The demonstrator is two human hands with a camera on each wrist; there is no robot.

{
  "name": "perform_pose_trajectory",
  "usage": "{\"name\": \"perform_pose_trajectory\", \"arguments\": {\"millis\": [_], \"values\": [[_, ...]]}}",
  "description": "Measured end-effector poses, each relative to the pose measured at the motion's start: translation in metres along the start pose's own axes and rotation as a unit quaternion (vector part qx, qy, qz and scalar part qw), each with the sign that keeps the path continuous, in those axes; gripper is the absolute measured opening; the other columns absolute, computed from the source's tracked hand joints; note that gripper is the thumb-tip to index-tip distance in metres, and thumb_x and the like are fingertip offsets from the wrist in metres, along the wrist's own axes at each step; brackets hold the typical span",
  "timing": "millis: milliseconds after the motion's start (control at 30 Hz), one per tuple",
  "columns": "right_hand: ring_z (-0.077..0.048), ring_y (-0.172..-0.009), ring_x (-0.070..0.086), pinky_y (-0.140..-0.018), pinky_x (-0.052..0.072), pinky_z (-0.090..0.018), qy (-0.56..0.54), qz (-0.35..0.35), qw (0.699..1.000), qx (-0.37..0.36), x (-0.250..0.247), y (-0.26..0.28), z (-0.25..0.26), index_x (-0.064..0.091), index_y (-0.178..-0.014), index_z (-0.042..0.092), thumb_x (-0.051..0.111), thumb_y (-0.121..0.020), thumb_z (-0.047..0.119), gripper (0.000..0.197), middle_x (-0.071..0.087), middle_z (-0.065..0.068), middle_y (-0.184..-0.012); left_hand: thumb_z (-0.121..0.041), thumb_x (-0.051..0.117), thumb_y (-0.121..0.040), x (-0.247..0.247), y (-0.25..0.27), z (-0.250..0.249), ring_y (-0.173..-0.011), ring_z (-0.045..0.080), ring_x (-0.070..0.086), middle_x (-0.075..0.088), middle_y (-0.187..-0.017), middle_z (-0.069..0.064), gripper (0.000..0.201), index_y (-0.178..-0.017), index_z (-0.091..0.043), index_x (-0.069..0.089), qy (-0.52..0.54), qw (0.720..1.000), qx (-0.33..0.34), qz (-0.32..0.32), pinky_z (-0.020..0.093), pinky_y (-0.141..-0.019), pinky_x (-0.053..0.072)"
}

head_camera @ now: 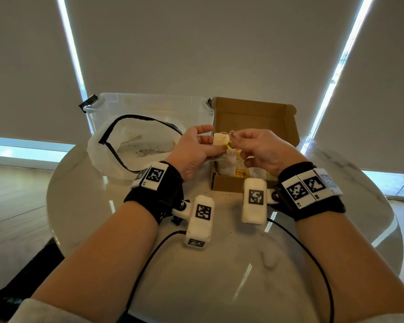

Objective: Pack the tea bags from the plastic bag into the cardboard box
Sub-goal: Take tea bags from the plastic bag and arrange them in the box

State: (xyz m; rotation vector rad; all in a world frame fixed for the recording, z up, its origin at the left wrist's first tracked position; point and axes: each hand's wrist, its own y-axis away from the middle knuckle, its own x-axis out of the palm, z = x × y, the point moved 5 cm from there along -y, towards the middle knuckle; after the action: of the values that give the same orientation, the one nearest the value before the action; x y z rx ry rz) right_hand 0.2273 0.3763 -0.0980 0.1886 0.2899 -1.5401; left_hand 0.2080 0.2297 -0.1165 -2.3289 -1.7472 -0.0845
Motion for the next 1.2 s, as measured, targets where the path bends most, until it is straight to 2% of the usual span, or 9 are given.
{"name": "perform_pose_trajectory", "arguments": {"millis": [100, 167, 267, 467, 533, 633, 833, 1000, 1200], "values": [[-0.009, -0.064, 0.049, -0.052, 0.043, -0.02, -0.012, -0.005, 0.999, -0.042, 0.004, 0.0, 0.007, 0.066, -0.09, 0.017, 0.06, -0.089, 0.008, 0.012, 0.058, 0.002, -0.079, 0.0, 0.064, -0.083, 0.006, 0.0, 0.001, -0.096, 0.022, 0.061, 0.06, -0.108, 0.012, 0.053, -0.13, -0.009, 0.041, -0.015, 0.999, 0.01, 0.032, 0.027, -0.078, 0.056], [-0.008, -0.065, 0.053, -0.053, 0.043, -0.02, -0.046, 0.002, 0.997, -0.059, 0.006, 0.0, 0.01, 0.063, -0.088, 0.018, 0.053, -0.092, 0.004, 0.018, 0.058, 0.003, -0.079, -0.027, 0.057, -0.091, 0.015, 0.003, 0.0, -0.091, 0.026, 0.055, 0.058, -0.099, 0.014, 0.038, -0.124, -0.011, 0.047, 0.021, 0.996, -0.02, 0.079, 0.035, -0.08, 0.049], [-0.007, -0.064, 0.06, -0.053, 0.043, -0.02, -0.13, 0.049, 0.989, -0.058, 0.009, 0.003, 0.013, 0.058, -0.088, 0.018, 0.045, -0.095, 0.003, 0.021, 0.061, 0.004, -0.074, -0.057, 0.037, -0.092, 0.017, 0.004, 0.003, -0.078, 0.021, 0.05, 0.058, -0.086, 0.008, 0.055, -0.121, -0.013, 0.052, 0.098, 0.985, -0.087, 0.114, 0.03, -0.066, 0.041], [-0.019, -0.082, 0.053, -0.071, 0.039, -0.033, -0.175, 0.091, 0.979, -0.058, 0.011, 0.003, 0.012, 0.06, -0.092, 0.021, 0.044, -0.094, 0.004, 0.024, 0.06, -0.001, -0.088, -0.011, 0.051, -0.092, 0.015, 0.002, 0.001, -0.083, 0.016, 0.056, 0.06, -0.098, 0.006, 0.042, -0.134, -0.008, 0.048, 0.101, 0.988, -0.049, 0.108, 0.027, -0.068, 0.045], [-0.021, -0.086, 0.052, -0.074, 0.039, -0.036, -0.152, 0.087, 0.984, -0.038, 0.012, 0.0, 0.009, 0.063, -0.1, 0.021, 0.048, -0.095, 0.02, 0.016, 0.061, -0.003, -0.09, -0.007, 0.052, -0.092, 0.015, 0.002, -0.002, -0.085, 0.015, 0.059, 0.063, -0.102, 0.005, 0.043, -0.135, -0.013, 0.047, 0.089, 0.992, -0.031, 0.078, 0.028, -0.072, 0.047], [-0.013, -0.076, 0.05, -0.067, 0.038, -0.029, -0.135, 0.072, 0.988, 0.011, 0.013, -0.001, 0.003, 0.065, -0.098, 0.021, 0.049, -0.082, 0.057, 0.042, 0.061, 0.001, -0.087, -0.004, 0.055, -0.091, 0.011, 0.0, -0.004, -0.078, 0.011, 0.06, 0.064, -0.098, 0.004, 0.043, -0.132, -0.014, 0.044, 0.077, 0.997, 0.002, 0.027, 0.022, -0.062, 0.047], [-0.01, -0.058, 0.05, -0.049, 0.042, -0.02, -0.142, -0.06, 0.988, 0.001, -0.002, -0.001, 0.005, 0.063, -0.093, 0.013, 0.061, -0.088, 0.011, 0.006, 0.062, -0.001, -0.078, -0.007, 0.066, -0.084, 0.008, -0.001, -0.006, -0.092, 0.015, 0.056, 0.054, -0.097, 0.001, 0.044, -0.122, -0.019, 0.047, -0.072, 0.995, 0.061, -0.013, 0.024, -0.075, 0.049], [-0.017, -0.064, 0.066, -0.058, 0.056, -0.026, -0.084, -0.213, 0.973, 0.014, -0.037, -0.014, -0.001, 0.056, -0.093, 0.014, 0.056, -0.093, 0.009, 0.005, 0.066, -0.013, -0.094, -0.013, 0.063, -0.088, 0.005, -0.005, 0.005, -0.099, 0.011, 0.054, 0.055, -0.113, -0.002, 0.033, -0.118, -0.019, 0.051, -0.265, 0.964, 0.026, -0.02, 0.014, -0.07, 0.045], [-0.021, -0.067, 0.066, -0.064, 0.059, -0.032, 0.037, -0.199, 0.974, 0.104, -0.033, -0.046, -0.03, 0.057, -0.11, 0.004, 0.059, -0.09, 0.003, 0.02, 0.064, -0.018, -0.097, 0.004, 0.061, -0.084, 0.005, -0.004, 0.011, -0.112, 0.019, 0.053, 0.052, -0.126, 0.006, 0.043, -0.122, -0.014, 0.052, -0.35, 0.937, -0.018, 0.02, 0.024, -0.084, 0.048]]}}
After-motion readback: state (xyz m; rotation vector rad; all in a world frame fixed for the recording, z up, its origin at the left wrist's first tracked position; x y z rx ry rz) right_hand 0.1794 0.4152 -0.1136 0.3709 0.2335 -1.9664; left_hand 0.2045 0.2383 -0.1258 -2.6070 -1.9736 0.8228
